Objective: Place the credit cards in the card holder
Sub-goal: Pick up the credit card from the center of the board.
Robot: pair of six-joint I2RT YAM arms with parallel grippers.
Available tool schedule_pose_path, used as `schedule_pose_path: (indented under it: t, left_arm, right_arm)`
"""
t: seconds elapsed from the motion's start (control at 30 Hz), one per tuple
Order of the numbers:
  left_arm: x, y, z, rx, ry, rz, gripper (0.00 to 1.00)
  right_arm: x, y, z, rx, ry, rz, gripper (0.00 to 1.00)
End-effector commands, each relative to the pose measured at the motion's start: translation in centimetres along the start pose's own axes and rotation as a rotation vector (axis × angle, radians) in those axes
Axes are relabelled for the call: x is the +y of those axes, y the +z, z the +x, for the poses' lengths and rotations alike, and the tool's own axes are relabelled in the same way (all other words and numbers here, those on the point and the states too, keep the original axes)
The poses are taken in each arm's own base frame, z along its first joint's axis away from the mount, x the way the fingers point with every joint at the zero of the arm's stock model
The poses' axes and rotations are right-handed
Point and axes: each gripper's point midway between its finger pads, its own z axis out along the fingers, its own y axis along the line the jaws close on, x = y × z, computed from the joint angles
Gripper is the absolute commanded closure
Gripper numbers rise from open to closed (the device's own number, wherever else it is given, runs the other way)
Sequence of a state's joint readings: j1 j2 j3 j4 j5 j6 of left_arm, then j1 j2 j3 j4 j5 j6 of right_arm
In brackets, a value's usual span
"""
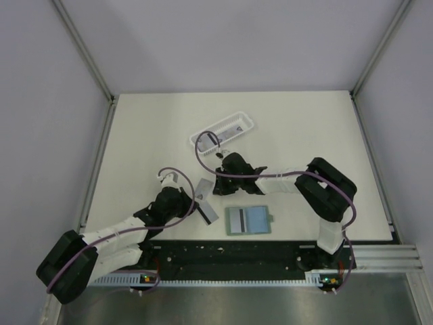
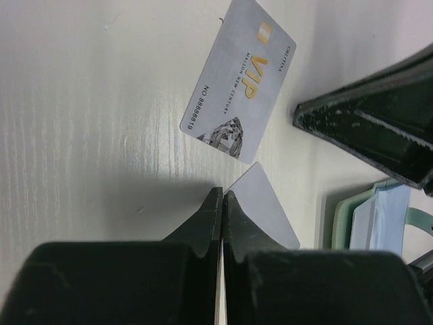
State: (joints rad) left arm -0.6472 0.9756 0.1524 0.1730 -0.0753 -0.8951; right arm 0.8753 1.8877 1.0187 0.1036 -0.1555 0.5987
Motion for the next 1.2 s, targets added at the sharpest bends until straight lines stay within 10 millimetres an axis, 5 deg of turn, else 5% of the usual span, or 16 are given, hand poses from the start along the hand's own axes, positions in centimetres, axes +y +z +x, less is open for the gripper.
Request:
schedule_pose_path:
  t: [0.0,0.27,0.77,1.17]
  left_arm:
    - [1.5,0.1,1.1,0.042,0.032,-0.051,1.0]
    - [0.8,0.1,1.7,0.075,0.053,-0.005,1.0]
    - [-0.7,-1.2,6.2,0.199,0.088,0.08,1.0]
    - [0.4,-2.7,6.6,0.148,0.054,0.048,1.0]
  right_arm:
    - [0.0,-2.2,3.8,0.074,-0.012,-0.013,0.93]
    - [2.9,-3.6,9.1,0.158,-0.042,-0.117,0.93]
    - [3.9,-5.6,11.4,0.162,-0.006,-0.156,0.92]
    - [5.1,-7.0,12.5,0.151,-0.012,-0.157,0.89]
